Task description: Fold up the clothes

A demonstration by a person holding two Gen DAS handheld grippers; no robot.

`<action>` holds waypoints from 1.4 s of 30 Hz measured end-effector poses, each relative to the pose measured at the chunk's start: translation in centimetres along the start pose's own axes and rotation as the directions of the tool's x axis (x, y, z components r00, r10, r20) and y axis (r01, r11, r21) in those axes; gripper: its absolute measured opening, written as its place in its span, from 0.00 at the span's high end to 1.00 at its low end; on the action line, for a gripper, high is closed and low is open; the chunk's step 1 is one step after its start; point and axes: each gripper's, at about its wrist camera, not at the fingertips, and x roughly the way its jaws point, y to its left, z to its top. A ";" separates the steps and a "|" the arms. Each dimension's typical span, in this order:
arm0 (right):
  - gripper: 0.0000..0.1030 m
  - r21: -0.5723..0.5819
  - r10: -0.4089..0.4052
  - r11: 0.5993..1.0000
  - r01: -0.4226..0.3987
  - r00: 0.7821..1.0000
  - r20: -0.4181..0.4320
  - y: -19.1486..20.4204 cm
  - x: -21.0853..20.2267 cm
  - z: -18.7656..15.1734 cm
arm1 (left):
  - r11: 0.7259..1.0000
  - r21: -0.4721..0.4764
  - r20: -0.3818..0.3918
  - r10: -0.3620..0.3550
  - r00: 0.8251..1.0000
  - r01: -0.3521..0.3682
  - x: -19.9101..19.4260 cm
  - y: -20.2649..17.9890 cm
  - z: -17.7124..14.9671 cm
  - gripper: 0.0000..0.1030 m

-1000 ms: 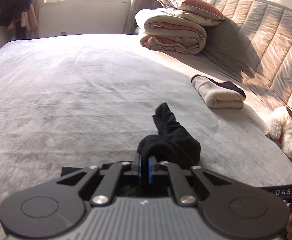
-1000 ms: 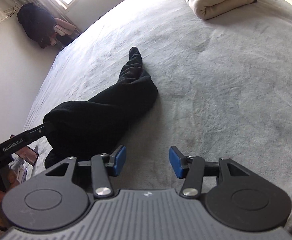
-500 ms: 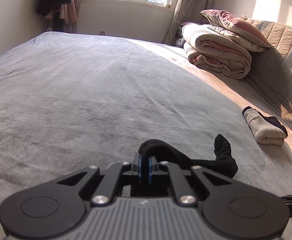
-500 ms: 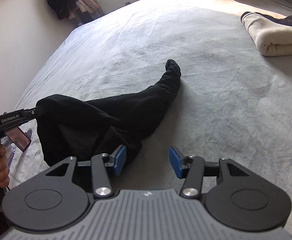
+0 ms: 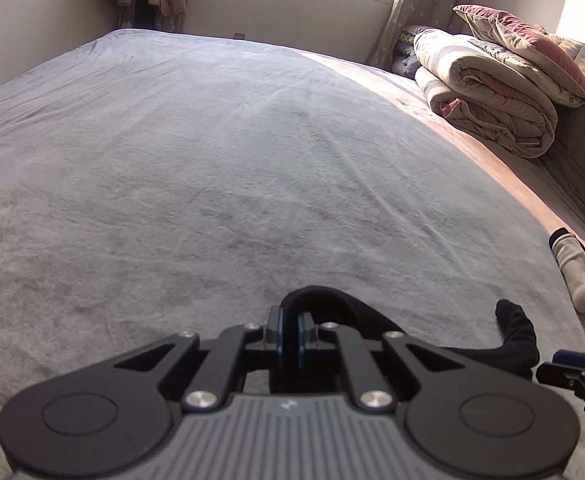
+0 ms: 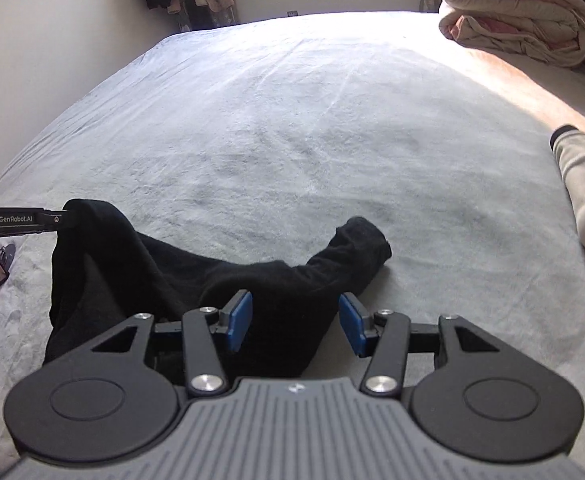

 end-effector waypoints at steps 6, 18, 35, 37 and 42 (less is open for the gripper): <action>0.48 -0.176 0.184 0.966 -0.188 0.982 -0.042 0.9 2.0 1.3 | 0.998 -0.051 -0.042 -0.034 0.999 0.032 2.1 0.9 -0.5 0.92; 0.88 -0.278 0.142 0.948 -0.156 0.987 -0.072 1.0 5.4 2.3 | 0.993 -0.014 -0.113 -0.122 0.986 0.121 -1.0 0.2 -2.3 0.56; 0.90 -0.035 -0.170 0.984 0.175 0.979 0.108 -6.2 1.8 7.2 | 0.967 0.214 -0.202 -0.094 0.975 0.137 -1.0 -4.7 -4.7 1.00; 0.90 -0.027 -0.195 0.980 0.199 0.974 0.113 -7.1 1.3 7.3 | 0.965 0.221 -0.189 -0.099 0.977 0.141 -1.6 -4.7 -4.1 1.00; 0.90 0.014 -0.191 0.982 0.190 0.976 0.109 -8.3 0.4 7.5 | 0.955 0.279 -0.143 -0.063 0.988 0.102 -2.4 -5.4 -3.0 0.99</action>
